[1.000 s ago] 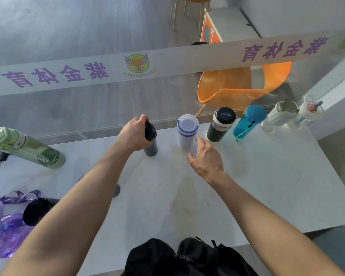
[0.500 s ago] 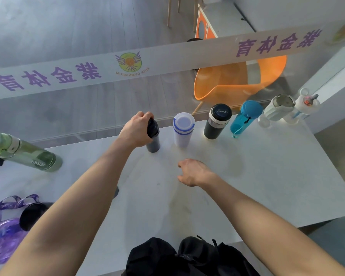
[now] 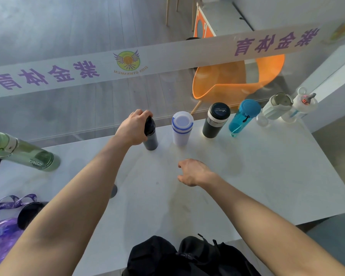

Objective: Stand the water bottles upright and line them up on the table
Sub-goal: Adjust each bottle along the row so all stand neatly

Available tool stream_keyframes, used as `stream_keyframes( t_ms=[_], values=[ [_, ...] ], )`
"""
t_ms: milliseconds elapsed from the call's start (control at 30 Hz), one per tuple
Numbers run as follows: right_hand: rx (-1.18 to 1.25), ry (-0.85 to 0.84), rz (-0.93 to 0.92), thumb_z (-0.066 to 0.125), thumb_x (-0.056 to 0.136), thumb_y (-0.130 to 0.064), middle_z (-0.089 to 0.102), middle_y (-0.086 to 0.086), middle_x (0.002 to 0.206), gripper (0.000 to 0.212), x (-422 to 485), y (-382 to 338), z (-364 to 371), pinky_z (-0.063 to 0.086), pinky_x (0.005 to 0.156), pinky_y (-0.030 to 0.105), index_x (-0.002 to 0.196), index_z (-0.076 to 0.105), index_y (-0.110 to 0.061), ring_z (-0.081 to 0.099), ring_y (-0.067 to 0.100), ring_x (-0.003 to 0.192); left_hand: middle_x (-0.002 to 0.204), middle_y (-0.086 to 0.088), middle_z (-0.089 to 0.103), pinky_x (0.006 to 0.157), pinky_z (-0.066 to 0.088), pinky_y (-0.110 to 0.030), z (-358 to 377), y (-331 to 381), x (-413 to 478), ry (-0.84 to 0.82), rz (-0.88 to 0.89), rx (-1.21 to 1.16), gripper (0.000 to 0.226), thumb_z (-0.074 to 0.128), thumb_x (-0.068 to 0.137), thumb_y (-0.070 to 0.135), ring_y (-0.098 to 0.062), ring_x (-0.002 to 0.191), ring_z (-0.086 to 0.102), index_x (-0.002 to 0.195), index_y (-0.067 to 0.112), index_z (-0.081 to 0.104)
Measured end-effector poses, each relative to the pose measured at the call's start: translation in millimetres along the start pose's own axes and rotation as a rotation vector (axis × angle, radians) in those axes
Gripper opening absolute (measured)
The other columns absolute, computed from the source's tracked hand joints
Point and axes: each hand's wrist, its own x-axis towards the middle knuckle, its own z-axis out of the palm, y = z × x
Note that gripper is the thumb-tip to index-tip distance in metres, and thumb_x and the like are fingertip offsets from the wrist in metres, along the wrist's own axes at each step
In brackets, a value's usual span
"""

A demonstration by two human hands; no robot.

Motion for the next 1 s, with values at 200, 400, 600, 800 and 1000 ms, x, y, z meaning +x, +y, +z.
stream_keyframes(
  t_ms=[200, 400, 600, 800, 1000],
  values=[
    [-0.003, -0.001, -0.005, 0.060, 0.100, -0.039, 0.062, 0.009, 0.144, 0.051, -1, -4, 0, 0.053, 0.107, 0.045, 0.146, 0.057, -0.016, 0.063, 0.032, 0.126, 0.128, -0.001, 0.053, 0.086, 0.060, -0.049, -2, 0, 0, -0.005, 0.013, 0.008, 0.079, 0.085, 0.075, 0.007, -0.029, 0.117, 0.054, 0.143, 0.028, 0.051],
    [-0.003, -0.011, -0.004, 0.059, 0.098, -0.037, 0.063, 0.008, 0.142, 0.049, -4, -7, 1, 0.054, 0.105, 0.045, 0.143, 0.057, -0.017, 0.063, 0.032, 0.124, 0.129, -0.002, 0.054, 0.087, 0.060, -0.048, -6, 5, -2, -0.017, 0.004, -0.020, 0.080, 0.090, 0.073, 0.015, -0.030, 0.115, 0.056, 0.143, 0.027, 0.052],
    [-0.008, -0.009, 0.003, 0.059, 0.099, -0.036, 0.062, 0.008, 0.143, 0.049, -8, -11, -1, 0.053, 0.105, 0.046, 0.144, 0.057, -0.016, 0.063, 0.032, 0.125, 0.130, -0.003, 0.054, 0.086, 0.058, -0.044, -6, 7, -5, -0.012, -0.020, -0.050, 0.088, 0.095, 0.070, 0.023, -0.030, 0.113, 0.056, 0.147, 0.026, 0.051],
    [-0.003, -0.001, 0.009, 0.060, 0.099, -0.036, 0.061, 0.007, 0.144, 0.051, -13, -15, -1, 0.053, 0.105, 0.045, 0.146, 0.055, -0.018, 0.062, 0.031, 0.125, 0.130, -0.003, 0.055, 0.085, 0.060, -0.046, -6, 10, -12, -0.040, -0.042, -0.032, 0.093, 0.095, 0.069, 0.027, -0.032, 0.114, 0.059, 0.150, 0.027, 0.048],
    [-0.040, -0.003, -0.006, 0.059, 0.100, -0.037, 0.060, 0.009, 0.144, 0.050, -17, -21, -2, 0.054, 0.105, 0.047, 0.146, 0.055, -0.016, 0.062, 0.033, 0.125, 0.147, -0.001, 0.048, 0.090, 0.061, -0.049, -20, 12, -28, -0.033, -0.029, 0.019, 0.115, 0.098, 0.068, 0.038, -0.030, 0.130, 0.056, 0.163, 0.032, 0.034]
  ],
)
